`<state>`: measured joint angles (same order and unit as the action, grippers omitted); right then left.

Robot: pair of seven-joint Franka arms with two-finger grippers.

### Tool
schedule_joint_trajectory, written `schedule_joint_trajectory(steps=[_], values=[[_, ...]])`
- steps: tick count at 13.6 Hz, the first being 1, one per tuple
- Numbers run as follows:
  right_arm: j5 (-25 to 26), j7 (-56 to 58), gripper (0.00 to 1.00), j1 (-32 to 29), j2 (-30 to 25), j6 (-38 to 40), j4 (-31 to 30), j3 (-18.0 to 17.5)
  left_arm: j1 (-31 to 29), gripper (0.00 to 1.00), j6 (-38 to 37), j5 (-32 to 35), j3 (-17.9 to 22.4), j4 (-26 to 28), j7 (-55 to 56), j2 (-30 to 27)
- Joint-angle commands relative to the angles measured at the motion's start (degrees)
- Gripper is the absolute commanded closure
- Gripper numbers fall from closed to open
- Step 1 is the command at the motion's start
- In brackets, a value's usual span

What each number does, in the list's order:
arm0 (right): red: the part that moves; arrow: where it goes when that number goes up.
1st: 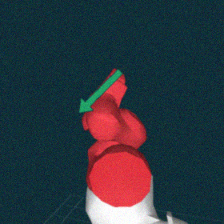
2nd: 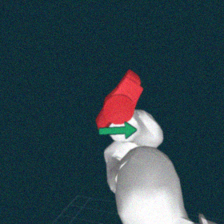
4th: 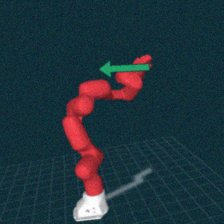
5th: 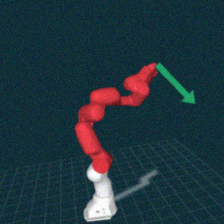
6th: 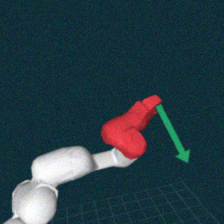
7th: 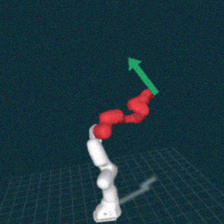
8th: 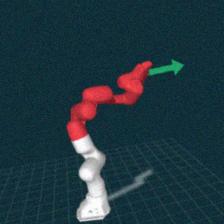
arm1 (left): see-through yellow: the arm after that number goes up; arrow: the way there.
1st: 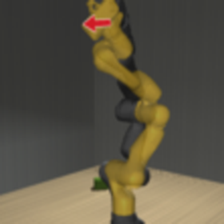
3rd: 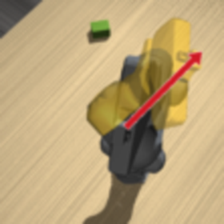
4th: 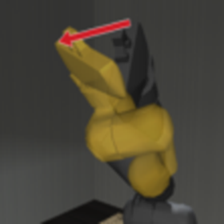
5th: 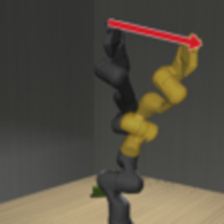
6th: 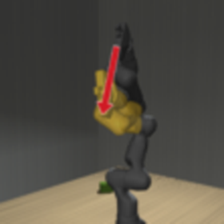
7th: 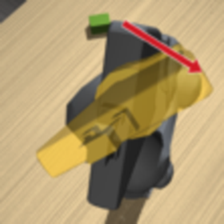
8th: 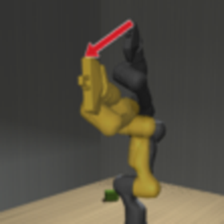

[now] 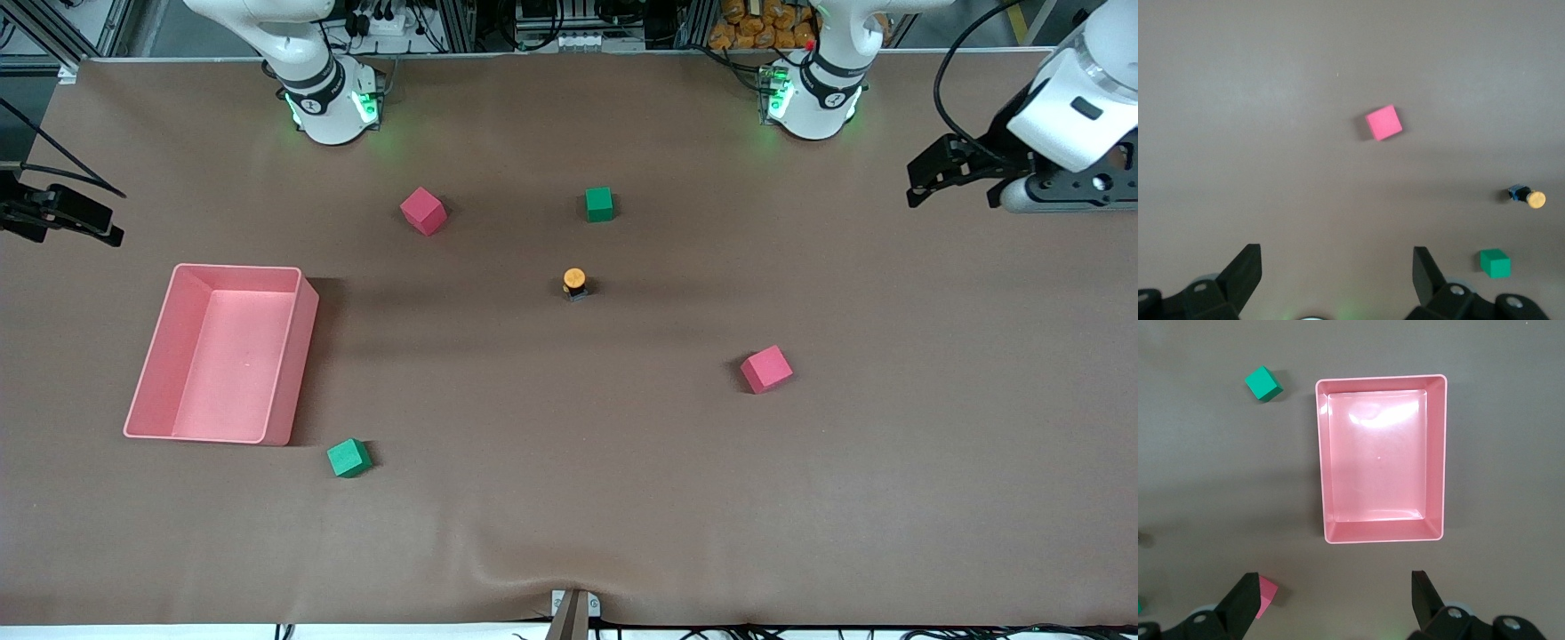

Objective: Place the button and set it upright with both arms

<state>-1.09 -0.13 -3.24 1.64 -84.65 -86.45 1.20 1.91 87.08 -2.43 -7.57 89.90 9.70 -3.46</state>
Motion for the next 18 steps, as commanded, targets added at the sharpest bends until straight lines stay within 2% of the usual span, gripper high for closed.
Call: schedule_joint_trajectory(steps=[1, 4, 7, 15, 18], values=[[-0.4, -0.9, 0.0, 0.0, -0.8, 0.5, 0.1, -0.1, -1.1, 0.0, -0.4, 0.8, -0.5, -2.9, -1.4, 1.9], [-0.4, -0.9, 0.0, 0.0, -0.8, 0.5, 0.1, -0.1, -3.8, 0.0, -0.3, 0.3, -0.6, -4.6, -3.9, 4.7], [-0.4, -0.9, 0.0, 0.0, -0.8, 0.6, 0.1, -0.1, -5.9, 0.0, -0.5, 0.6, -0.3, -5.5, -6.6, 5.0], [-0.5, -0.9, 0.0, -0.1, -0.8, 0.9, 0.1, 0.0, -7.6, 0.0, -0.4, 0.9, -0.2, -5.4, -10.5, 5.4], [-0.5, -0.9, 0.0, -0.1, -0.8, 1.0, 0.1, 0.0, -6.9, 0.0, -0.4, 4.3, -0.9, -5.4, -9.3, 5.4]])
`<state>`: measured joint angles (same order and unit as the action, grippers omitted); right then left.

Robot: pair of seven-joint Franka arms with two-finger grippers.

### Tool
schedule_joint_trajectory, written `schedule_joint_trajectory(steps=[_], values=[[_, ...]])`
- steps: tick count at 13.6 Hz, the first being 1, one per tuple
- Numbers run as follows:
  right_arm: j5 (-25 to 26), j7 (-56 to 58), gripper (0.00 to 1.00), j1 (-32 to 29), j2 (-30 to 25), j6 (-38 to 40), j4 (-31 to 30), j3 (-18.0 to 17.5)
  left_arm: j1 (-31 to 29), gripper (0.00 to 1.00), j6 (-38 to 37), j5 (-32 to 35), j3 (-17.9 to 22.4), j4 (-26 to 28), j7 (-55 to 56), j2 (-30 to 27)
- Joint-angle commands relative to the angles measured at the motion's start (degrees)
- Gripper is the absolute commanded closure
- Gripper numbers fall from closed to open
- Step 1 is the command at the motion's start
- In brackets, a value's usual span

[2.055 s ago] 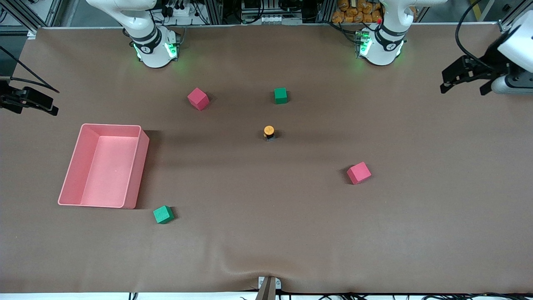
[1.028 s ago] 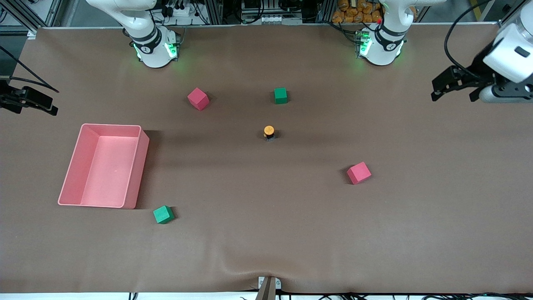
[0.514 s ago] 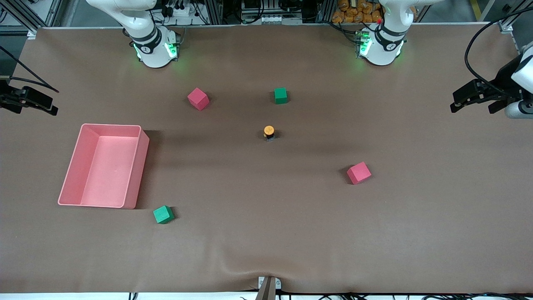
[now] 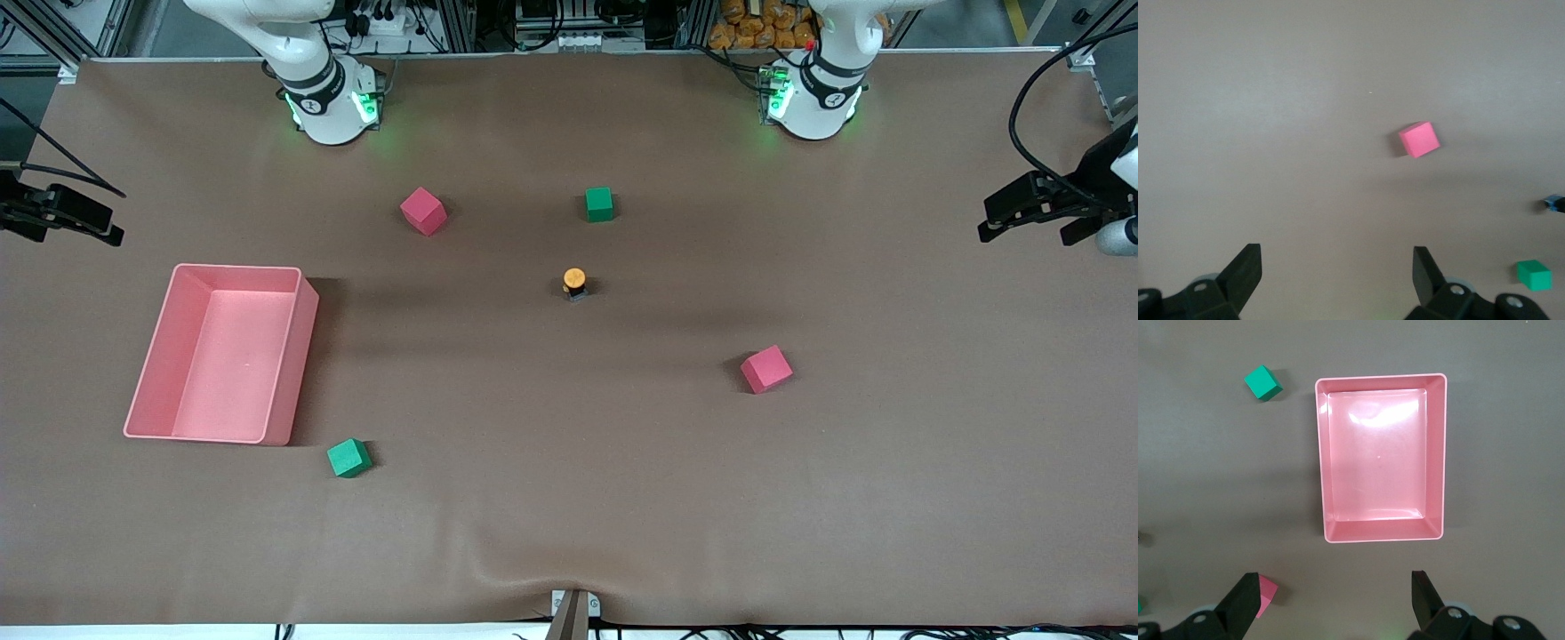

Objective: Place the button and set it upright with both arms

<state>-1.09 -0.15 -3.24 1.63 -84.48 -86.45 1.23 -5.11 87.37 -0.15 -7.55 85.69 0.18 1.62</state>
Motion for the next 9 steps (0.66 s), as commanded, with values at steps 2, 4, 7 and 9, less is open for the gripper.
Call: schedule_joint_trajectory(steps=[2, 4, 7, 9], values=[[-0.5, -0.9, 0.0, -0.2, -0.8, 0.8, 0.1, 0.1, -0.6, 0.0, -0.7, 1.6, -0.9, -1.1, -1.0, 0.3], [-0.5, -0.9, 0.0, -0.2, -0.8, 0.8, 0.1, 0.1, -0.4, 0.0, -0.8, 1.3, -0.8, -1.1, -0.9, 0.3], [-0.5, -0.9, 0.0, -0.2, -0.8, 0.8, 0.1, 0.1, -0.4, 0.0, -0.8, 1.3, -0.8, -1.3, -1.0, 0.3], [-0.5, -0.9, 0.0, -0.2, -0.8, 0.8, 0.1, 0.0, -0.4, 0.0, -0.8, 1.3, -0.8, -1.3, -1.1, 0.4]])
